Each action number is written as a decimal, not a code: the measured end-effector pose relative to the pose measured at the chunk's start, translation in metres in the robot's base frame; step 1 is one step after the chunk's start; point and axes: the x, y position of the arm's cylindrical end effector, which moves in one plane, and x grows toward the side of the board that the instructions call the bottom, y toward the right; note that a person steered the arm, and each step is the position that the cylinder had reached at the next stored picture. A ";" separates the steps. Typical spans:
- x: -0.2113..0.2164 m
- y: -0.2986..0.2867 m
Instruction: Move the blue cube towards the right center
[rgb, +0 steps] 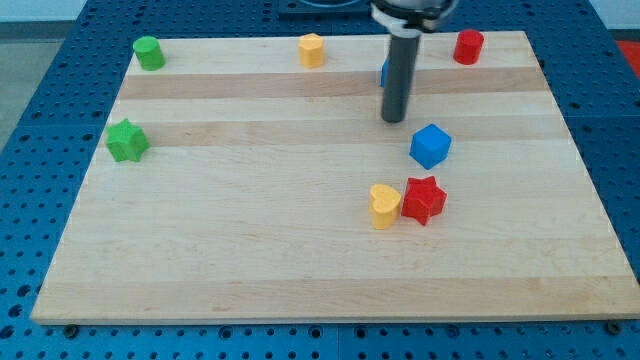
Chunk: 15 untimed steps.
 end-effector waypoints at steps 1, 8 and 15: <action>0.022 -0.034; 0.079 0.101; 0.045 0.099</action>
